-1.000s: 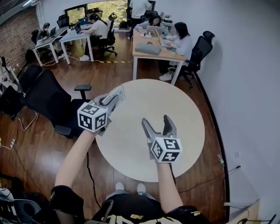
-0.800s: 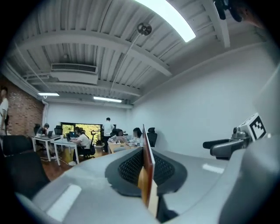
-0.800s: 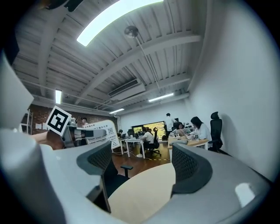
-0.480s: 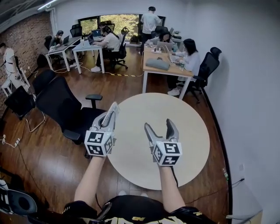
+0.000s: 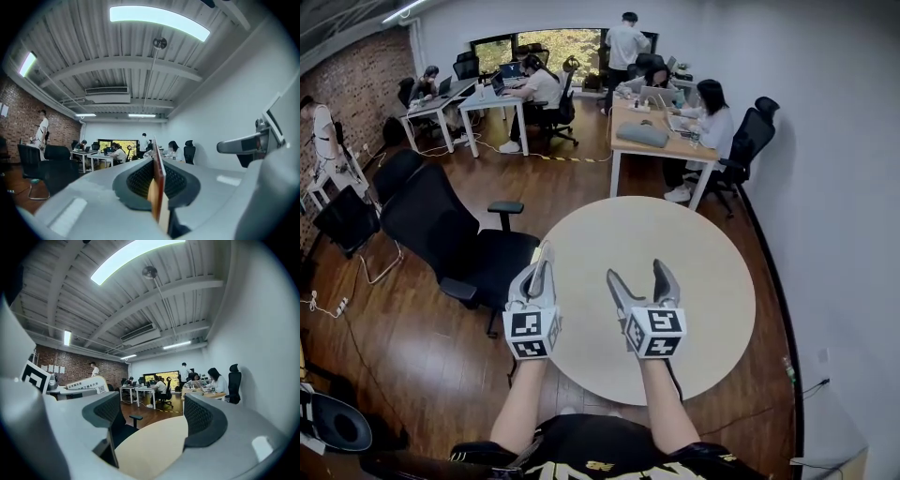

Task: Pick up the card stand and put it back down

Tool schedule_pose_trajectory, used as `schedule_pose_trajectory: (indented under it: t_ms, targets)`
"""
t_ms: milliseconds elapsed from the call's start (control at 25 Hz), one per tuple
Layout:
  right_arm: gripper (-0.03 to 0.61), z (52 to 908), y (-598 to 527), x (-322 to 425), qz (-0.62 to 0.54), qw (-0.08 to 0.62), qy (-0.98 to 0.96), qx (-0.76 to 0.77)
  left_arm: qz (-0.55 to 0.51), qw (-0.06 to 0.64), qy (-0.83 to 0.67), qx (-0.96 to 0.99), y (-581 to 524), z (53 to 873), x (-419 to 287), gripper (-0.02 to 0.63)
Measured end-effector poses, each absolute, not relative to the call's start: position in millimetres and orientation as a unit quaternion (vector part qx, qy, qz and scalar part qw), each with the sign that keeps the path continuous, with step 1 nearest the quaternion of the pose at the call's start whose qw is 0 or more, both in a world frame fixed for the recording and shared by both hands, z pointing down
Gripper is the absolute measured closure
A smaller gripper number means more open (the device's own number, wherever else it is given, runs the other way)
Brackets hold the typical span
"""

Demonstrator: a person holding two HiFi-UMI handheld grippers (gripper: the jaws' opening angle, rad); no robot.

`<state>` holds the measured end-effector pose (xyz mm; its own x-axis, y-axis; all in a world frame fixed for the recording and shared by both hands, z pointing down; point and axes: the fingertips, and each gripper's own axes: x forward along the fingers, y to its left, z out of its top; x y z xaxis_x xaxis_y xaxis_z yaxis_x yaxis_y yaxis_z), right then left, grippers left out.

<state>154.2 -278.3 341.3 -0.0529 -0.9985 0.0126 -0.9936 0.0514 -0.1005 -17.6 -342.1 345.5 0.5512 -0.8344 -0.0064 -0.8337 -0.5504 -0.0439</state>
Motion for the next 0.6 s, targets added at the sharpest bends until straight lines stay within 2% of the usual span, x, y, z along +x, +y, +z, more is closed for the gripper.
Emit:
schedule_pose_trajectory:
  t_ms: [600]
  targets:
    - [0.14,347.7,-272.2,158.8,-0.051,0.019,0.719,-0.693,-0.006,0.025,0.475,-0.88,-338.8,351.0,-9.8,0.598]
